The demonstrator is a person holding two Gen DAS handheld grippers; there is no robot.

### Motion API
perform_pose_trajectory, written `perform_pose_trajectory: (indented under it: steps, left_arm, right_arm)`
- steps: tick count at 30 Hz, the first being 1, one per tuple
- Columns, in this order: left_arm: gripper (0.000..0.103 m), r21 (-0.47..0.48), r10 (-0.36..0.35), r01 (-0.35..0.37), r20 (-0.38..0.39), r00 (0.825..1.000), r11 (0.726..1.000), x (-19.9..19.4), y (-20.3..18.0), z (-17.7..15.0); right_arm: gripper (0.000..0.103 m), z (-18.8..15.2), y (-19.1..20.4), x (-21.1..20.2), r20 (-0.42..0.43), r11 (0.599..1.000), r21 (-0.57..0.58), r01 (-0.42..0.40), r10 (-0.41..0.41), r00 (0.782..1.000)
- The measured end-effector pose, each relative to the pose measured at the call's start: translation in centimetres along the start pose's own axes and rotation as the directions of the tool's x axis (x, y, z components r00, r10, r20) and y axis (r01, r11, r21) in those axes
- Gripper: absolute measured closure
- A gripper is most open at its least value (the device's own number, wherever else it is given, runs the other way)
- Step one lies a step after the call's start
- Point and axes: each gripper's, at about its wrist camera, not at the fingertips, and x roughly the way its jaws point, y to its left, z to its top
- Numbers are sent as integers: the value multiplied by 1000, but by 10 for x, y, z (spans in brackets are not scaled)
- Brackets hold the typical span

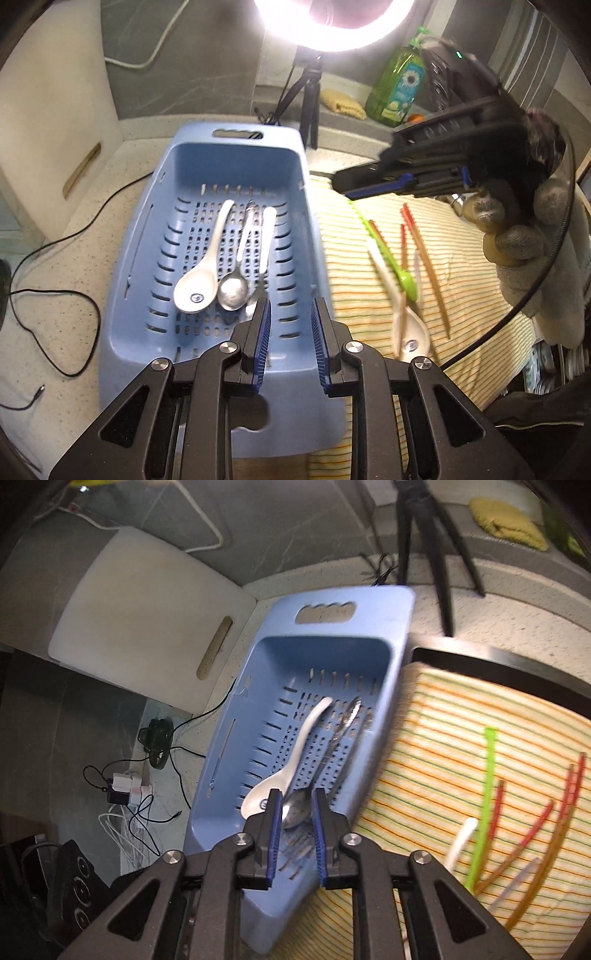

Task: Organize utensils
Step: 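Open the left tool and lift it away from the basket, then close the left tool on a red-tipped chopstick while the right tool grasps another chopstick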

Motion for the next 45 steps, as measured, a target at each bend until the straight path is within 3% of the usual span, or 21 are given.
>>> perform_pose_trajectory:
  steps: [10,17,21,29,34,45]
  left_arm:
    - [83,34,-64,64,-1,998,997,16,-71,0]
    - [83,73,-139,144,-64,988,987,61,-135,10]
    - [83,75,-148,155,-100,984,985,86,-159,12]
    - [92,12,-125,128,-138,982,992,113,-164,13]
    - [92,-30,-140,137,-157,978,990,122,-162,13]
    - [92,-6,-121,122,-214,969,992,146,-174,20]
  right_arm:
    - [85,-29,-92,-71,71,995,52,79,-83,994]
    - [85,-49,-148,-77,50,984,97,152,-157,986]
    - [85,-55,-171,-71,22,982,138,132,-136,990]
    - [86,-55,-186,-57,-5,982,152,114,-114,993]
    - [90,-55,-194,-46,-28,980,160,118,-115,993]
    - [90,-55,-196,-38,-45,981,150,120,-115,992]
